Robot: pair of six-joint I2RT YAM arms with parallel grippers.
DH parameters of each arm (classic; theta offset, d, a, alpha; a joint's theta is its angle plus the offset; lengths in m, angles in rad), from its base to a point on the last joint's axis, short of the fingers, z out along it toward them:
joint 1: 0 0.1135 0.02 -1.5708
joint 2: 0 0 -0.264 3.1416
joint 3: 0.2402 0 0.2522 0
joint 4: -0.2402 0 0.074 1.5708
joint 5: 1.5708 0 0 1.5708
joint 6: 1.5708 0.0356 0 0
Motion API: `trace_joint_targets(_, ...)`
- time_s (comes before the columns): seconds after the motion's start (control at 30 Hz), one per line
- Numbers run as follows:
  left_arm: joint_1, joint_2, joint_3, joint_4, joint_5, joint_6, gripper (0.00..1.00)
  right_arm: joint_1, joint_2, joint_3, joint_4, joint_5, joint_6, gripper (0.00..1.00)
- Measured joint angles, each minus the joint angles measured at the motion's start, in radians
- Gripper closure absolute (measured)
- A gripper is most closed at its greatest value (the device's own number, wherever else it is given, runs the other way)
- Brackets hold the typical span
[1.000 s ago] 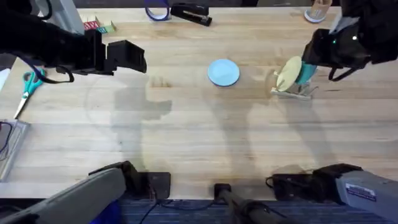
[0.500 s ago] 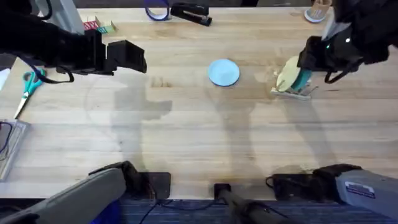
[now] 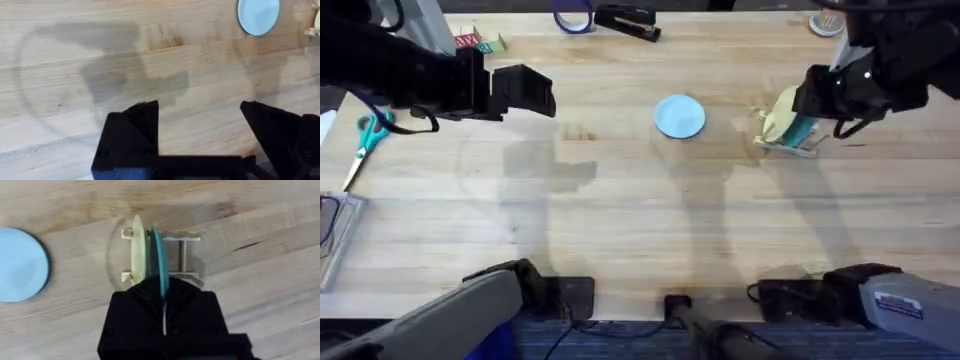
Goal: Pick up the plates from the table one by one and place each into a slot on the dish rack.
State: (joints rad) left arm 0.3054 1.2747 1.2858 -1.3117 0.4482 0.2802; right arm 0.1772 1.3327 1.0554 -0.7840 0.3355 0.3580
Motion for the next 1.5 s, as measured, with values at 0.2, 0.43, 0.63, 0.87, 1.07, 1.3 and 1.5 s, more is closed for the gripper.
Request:
trace_joint_targets(0.2, 0.000, 0.000, 0.000, 0.000, 0.000, 0.000, 0.005, 0.000, 0.000, -0.003, 0.019, 0.000, 0.000, 0.908)
trace_joint_targets(0.43, 0.000, 0.000, 0.000, 0.000, 0.000, 0.000, 0.006, 0.000, 0.000, -0.003, 0.021, 0.000, 0.000, 0.844)
trace_joint_targets(0.63, 0.000, 0.000, 0.000, 0.000, 0.000, 0.000, 0.006, 0.000, 0.000, -0.003, 0.022, 0.000, -0.008, 0.790)
trace_joint_targets(0.87, 0.000, 0.000, 0.000, 0.000, 0.000, 0.000, 0.005, 0.000, -0.005, -0.004, 0.023, 0.000, -0.026, 0.759)
trace_joint_targets(1.07, 0.000, 0.000, 0.000, 0.001, 0.000, 0.000, 0.005, 0.000, -0.093, -0.004, 0.023, 0.000, -0.027, 0.712)
trace_joint_targets(1.3, 0.000, 0.000, 0.000, 0.014, 0.000, 0.000, 0.005, 0.000, -0.206, -0.004, 0.022, 0.000, -0.030, 0.575)
trace_joint_targets(1.5, 0.000, 0.000, 0.000, 0.016, 0.002, 0.000, 0.005, 0.000, -0.288, -0.004, 0.022, 0.000, -0.030, 0.526)
